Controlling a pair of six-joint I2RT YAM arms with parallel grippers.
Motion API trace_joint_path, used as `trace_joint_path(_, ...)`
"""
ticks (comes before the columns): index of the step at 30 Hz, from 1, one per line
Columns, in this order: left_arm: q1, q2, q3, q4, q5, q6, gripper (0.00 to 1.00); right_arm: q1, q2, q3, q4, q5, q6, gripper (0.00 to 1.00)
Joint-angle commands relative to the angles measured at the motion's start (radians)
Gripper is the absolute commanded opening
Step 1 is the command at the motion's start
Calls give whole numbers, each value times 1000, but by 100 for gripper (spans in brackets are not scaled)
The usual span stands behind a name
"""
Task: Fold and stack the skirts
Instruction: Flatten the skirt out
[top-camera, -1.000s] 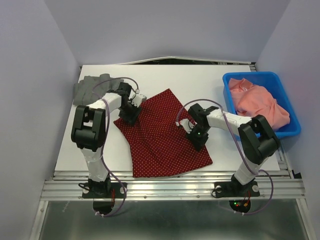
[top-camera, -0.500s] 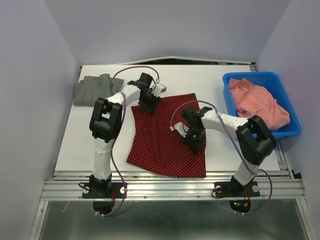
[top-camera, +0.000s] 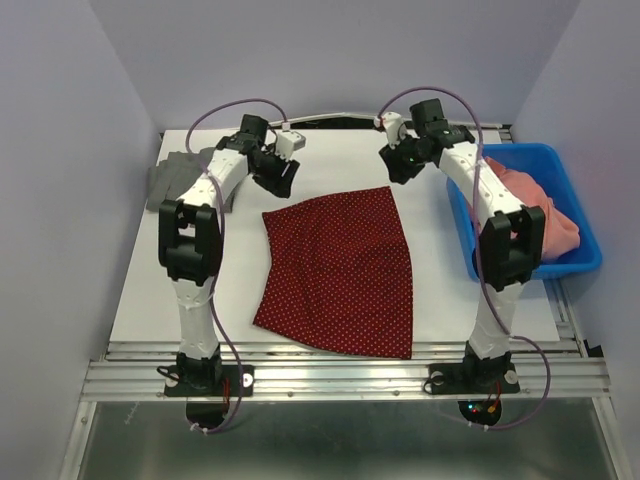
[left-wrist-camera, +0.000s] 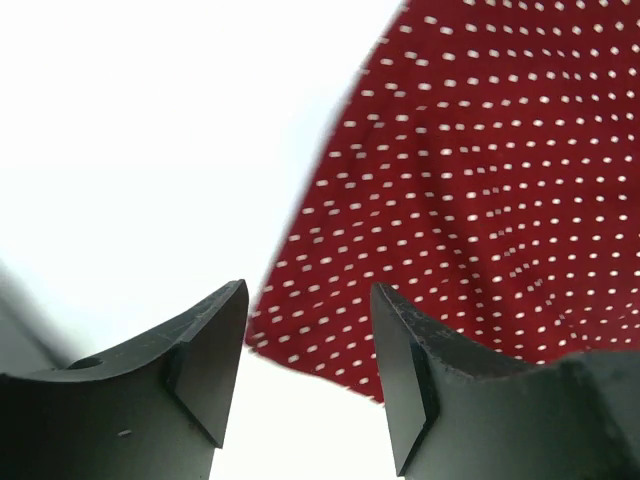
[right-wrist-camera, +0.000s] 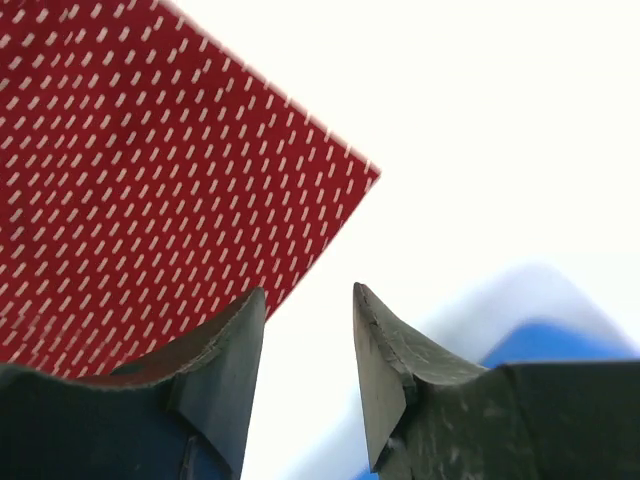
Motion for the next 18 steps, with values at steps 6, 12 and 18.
trace_joint_path(6, 79, -24, -14, -45, 75, 60, 68, 8, 257, 144, 248, -12, -116, 65)
trace_joint_path(12, 85, -30, -120, 7, 63, 66, 68, -10, 378, 161, 325, 1, -174, 70)
trace_joint_path(18, 101, -18, -168, 35, 9, 63, 68, -10, 422, 81, 331, 15, -282, 65)
